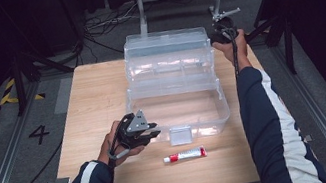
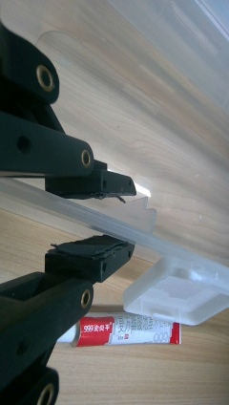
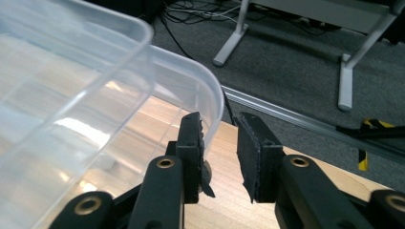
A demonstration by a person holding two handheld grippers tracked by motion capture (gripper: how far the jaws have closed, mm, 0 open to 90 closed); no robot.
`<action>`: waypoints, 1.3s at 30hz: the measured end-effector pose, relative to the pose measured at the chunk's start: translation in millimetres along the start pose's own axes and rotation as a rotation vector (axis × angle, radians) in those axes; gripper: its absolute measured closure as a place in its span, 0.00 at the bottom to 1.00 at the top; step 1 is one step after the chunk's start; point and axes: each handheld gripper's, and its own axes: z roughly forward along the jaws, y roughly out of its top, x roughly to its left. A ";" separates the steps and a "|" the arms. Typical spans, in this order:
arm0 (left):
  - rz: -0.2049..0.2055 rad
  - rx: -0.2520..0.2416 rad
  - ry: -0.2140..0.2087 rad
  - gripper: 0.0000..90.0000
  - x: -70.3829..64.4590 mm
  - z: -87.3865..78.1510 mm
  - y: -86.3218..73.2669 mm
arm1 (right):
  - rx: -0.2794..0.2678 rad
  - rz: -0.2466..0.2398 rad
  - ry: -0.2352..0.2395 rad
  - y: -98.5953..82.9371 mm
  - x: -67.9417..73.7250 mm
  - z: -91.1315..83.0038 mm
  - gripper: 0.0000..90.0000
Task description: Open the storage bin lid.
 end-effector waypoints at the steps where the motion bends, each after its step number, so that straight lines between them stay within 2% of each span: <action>1: -0.001 0.000 0.002 0.78 -0.4 0.2 0.1 | -0.003 -0.008 0.005 -0.6 1.2 -2.6 0.78; 6: -0.005 0.001 0.009 0.78 -1.6 1.5 1.8 | -0.006 -0.009 0.022 -1.8 7.3 -17.7 0.75; 9: -0.009 0.003 0.009 0.78 -1.6 1.5 1.9 | -0.010 -0.054 0.022 -2.5 14.6 -31.2 0.74; 14: -0.015 0.001 0.012 0.78 -2.1 1.7 2.0 | -0.039 -0.063 0.040 -9.4 17.9 -55.8 0.72; 20: -0.022 0.001 0.013 0.78 -2.2 1.9 2.2 | -0.044 -0.093 0.055 -21.8 21.8 -71.8 0.72; 23: -0.033 0.012 0.008 0.77 -2.0 1.7 3.1 | -0.065 -0.087 0.064 -26.0 21.3 -79.1 0.72; 27: -0.034 0.014 0.012 0.77 -2.4 1.6 3.1 | -0.066 -0.098 0.071 -28.6 21.6 -84.2 0.72; 30: -0.037 0.013 0.019 0.77 -3.1 1.8 3.1 | -0.087 -0.109 0.070 -32.9 21.9 -94.2 0.71; 32: -0.037 0.014 0.022 0.76 -3.5 2.0 3.2 | -0.124 -0.108 0.092 -36.1 21.7 -103.8 0.70; 33: -0.033 0.015 0.025 0.76 -4.0 2.4 3.6 | -0.124 -0.108 0.092 -36.1 21.7 -103.8 0.70; 36: -0.031 0.015 0.027 0.76 -4.2 2.7 3.8 | -0.135 -0.138 0.111 -42.3 21.8 -118.6 0.69; 39: -0.029 0.014 0.030 0.76 -4.5 2.7 3.7 | -0.160 -0.142 0.132 -47.9 21.3 -131.0 0.69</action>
